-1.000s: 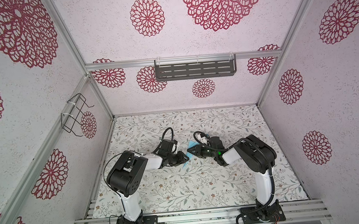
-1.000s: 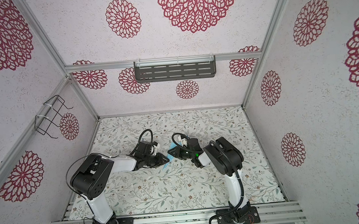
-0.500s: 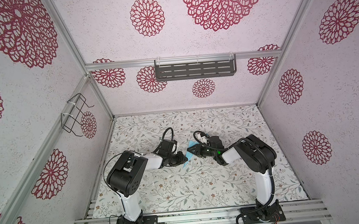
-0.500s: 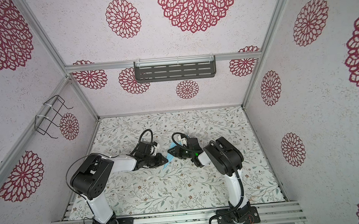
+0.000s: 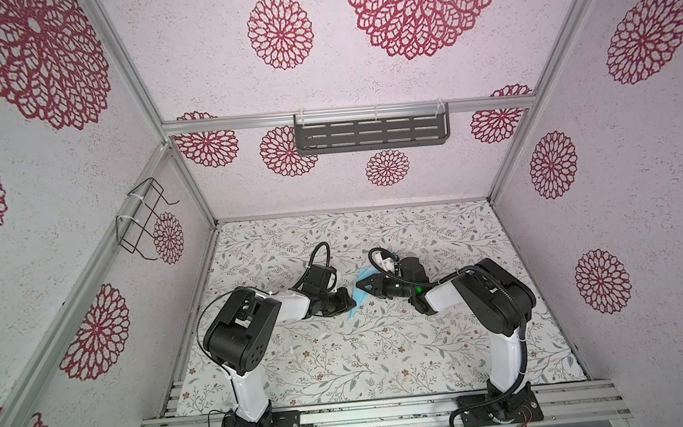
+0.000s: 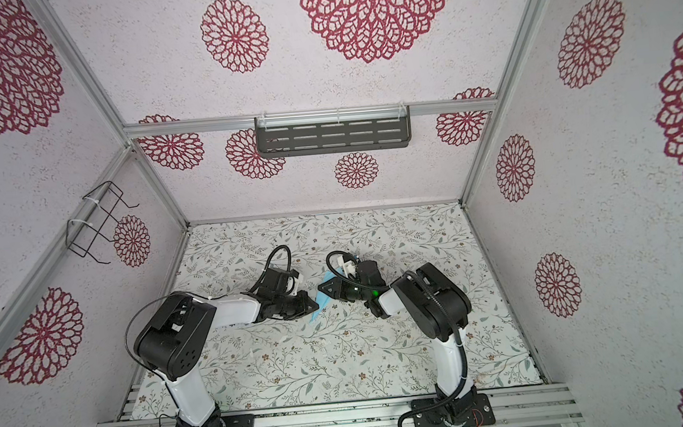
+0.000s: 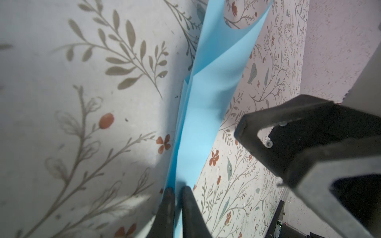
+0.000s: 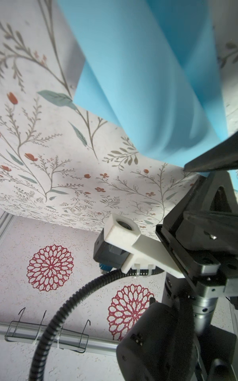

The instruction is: Fold a paper plane with a square sheet of paper (pick it up from the middle)

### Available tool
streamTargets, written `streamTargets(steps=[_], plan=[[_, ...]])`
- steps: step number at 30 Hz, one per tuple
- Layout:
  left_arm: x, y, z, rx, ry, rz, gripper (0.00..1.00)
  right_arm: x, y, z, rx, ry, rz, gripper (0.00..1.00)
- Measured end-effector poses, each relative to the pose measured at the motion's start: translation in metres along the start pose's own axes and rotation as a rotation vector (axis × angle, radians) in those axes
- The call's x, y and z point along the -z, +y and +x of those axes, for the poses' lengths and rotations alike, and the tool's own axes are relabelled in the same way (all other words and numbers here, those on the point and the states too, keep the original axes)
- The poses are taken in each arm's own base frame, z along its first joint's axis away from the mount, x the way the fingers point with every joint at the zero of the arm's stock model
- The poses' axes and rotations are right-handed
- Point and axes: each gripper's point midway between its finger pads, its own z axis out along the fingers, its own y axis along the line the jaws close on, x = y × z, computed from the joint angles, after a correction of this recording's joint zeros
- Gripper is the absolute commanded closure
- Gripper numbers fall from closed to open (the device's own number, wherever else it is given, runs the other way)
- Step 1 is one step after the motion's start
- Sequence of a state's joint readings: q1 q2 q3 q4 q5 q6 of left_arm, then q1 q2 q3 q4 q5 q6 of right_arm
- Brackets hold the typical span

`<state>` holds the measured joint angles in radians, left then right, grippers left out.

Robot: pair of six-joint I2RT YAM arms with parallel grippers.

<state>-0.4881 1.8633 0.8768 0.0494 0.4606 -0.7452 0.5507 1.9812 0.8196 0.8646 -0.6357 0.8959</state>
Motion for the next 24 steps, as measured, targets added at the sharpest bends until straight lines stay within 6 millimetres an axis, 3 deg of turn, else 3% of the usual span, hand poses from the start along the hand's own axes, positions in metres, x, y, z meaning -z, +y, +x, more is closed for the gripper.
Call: streamTargets(steps=[11, 18, 24], plan=[[-0.002, -0.003, -0.004, 0.025, 0.042, -0.028, 0.81, -0.005, -0.01, 0.018, -0.003, 0.059, 0.048, 0.66], [-0.002, -0.003, -0.004, 0.041, 0.061, -0.039, 0.8, -0.006, -0.015, 0.015, -0.017, 0.053, 0.082, 0.66], [-0.002, -0.005, -0.003, 0.043, 0.066, -0.028, 0.73, -0.009, -0.023, 0.01, -0.031, 0.04, 0.117, 0.66]])
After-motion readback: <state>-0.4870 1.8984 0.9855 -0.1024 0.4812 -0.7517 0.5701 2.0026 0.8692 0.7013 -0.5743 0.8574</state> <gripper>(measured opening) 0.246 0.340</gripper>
